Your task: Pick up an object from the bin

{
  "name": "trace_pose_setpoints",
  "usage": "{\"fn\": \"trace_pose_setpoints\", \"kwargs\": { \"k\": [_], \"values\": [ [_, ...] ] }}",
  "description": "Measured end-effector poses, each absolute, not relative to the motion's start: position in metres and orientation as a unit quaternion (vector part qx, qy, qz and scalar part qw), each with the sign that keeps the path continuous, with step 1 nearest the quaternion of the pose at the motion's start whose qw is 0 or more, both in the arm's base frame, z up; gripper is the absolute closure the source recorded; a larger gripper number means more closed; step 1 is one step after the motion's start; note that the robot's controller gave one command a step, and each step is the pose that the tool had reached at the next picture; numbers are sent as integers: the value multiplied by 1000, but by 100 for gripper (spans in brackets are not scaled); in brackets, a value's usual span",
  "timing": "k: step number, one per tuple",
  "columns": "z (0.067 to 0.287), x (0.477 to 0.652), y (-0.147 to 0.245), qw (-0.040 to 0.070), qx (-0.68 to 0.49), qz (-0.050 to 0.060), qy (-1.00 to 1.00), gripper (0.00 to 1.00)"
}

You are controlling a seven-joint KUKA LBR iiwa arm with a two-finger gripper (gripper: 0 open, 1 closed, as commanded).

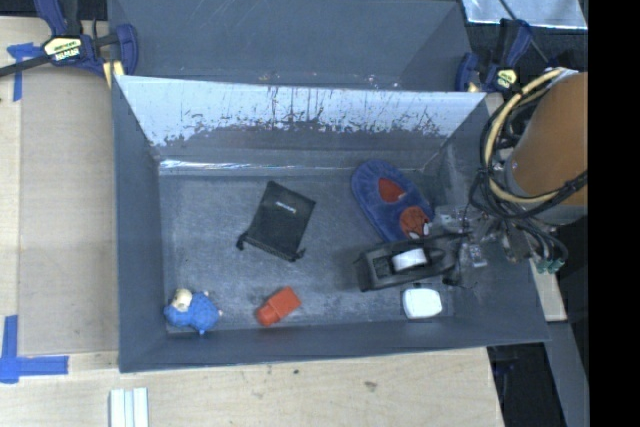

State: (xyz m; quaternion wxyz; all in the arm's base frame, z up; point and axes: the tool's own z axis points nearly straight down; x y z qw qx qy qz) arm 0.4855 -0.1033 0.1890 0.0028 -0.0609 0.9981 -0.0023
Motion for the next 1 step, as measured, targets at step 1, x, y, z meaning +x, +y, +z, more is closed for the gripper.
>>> {"fn": "trace_pose_setpoints", "kwargs": {
  "k": [1],
  "values": [
    [259, 488, -153, 4, -45, -3, 999, 100]
  ]
}}
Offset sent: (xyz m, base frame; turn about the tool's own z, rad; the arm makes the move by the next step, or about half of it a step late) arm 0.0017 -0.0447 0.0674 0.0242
